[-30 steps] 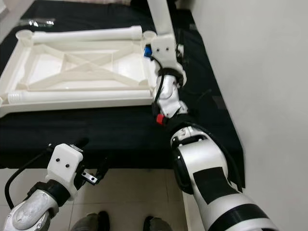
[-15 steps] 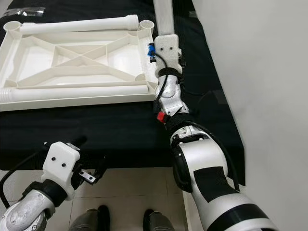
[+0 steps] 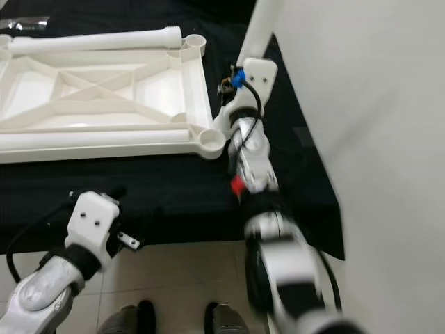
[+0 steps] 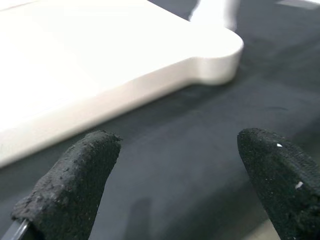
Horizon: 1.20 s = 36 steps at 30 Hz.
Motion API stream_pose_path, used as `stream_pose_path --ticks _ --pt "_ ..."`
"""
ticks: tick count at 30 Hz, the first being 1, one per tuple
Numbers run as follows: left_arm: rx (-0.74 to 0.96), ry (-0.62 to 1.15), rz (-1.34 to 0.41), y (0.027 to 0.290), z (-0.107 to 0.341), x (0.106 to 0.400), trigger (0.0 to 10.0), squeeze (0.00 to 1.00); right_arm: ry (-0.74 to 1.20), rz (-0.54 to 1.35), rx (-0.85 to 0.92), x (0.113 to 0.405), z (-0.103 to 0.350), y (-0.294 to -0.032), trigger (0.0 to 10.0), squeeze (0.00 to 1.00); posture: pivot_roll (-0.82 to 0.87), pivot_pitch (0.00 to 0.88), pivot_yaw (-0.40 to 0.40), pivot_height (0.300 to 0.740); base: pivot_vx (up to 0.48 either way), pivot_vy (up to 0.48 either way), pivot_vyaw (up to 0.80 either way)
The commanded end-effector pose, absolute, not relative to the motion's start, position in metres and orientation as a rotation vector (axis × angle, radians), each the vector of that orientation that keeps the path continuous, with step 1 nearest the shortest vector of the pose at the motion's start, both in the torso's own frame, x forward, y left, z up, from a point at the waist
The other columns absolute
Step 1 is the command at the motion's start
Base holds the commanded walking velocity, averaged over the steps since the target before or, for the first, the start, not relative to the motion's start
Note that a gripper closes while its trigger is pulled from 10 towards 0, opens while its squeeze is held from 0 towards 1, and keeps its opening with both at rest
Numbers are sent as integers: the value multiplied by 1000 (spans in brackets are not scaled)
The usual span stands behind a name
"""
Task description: Building children table
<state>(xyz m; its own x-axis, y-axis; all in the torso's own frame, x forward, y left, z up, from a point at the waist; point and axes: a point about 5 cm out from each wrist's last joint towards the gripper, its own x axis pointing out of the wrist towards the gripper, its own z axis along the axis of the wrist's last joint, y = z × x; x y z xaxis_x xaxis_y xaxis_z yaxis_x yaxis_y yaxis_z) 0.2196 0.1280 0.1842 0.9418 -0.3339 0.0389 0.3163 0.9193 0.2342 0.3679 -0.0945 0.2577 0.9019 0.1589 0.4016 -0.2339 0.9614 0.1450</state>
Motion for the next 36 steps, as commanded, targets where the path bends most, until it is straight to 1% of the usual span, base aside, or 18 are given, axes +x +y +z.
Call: stream_pose_path --ticks 1,4,8,10,11,12,14,19,20,21,25,26,28,29,30,33,36 --pt "219 -59 -352 128 177 220 10000 0 -297 279 215 363 244 -80 10000 0 96 175 -89 740 0 0 0" --pt "226 -71 -342 128 176 226 10000 0 -268 328 192 355 238 -79 10000 0 98 150 -95 740 0 0 0" --pt "230 -75 -338 128 175 229 10000 0 -249 334 189 355 236 -81 10000 0 97 134 -95 740 0 0 0" --pt "231 -76 -336 128 174 231 10000 0 -235 313 200 359 237 -88 10000 0 96 116 -96 740 0 0 0" --pt "232 -80 -337 128 174 232 10000 0 -201 306 254 359 239 -91 10000 0 96 114 -97 740 0 0 0" --pt "232 -80 -337 128 174 232 10000 0 -201 306 254 359 239 -91 10000 0 96 114 -97 740 0 0 0" --pt "235 -91 -342 127 173 235 10000 0 -170 314 278 352 241 -94 10000 0 106 96 -100 740 0 0 0" --pt "269 -107 -378 121 173 239 10000 0 -251 289 268 352 255 -100 10000 0 108 87 -94 740 0 0 0" --pt "292 -133 -404 115 179 241 10000 0 -335 300 284 352 274 -104 10000 0 107 78 -92 740 0 0 0" --pt "292 -133 -404 115 179 241 10000 0 -335 300 284 352 274 -104 10000 0 107 78 -92 740 0 0 0" --pt "300 -168 -427 112 191 248 10000 0 -413 308 295 354 301 -111 10000 0 109 64 -86 740 0 0 0" --pt "306 -174 -432 112 194 251 10000 43 -424 315 301 354 306 -111 10000 0 109 61 -84 740 0 0 0" --pt "310 -178 -434 113 195 253 10000 43 -424 321 306 353 309 -111 10000 0 111 61 -81 740 0 0 0" --pt "314 -180 -435 113 196 254 10000 173 -423 326 308 352 310 -110 10000 0 111 61 -81 740 0 0 0" --pt "314 -182 -443 114 197 256 10000 1000 -423 350 310 350 311 -108 10000 0 109 54 -84 740 0 0 0" --pt "364 -201 -437 116 202 265 10000 1000 -402 434 317 340 305 -95 10000 0 107 51 -79 740 0 0 0" --pt "398 -204 -429 117 204 270 10000 1000 -385 463 307 336 299 -90 10000 0 107 50 -78 740 0 0 0"
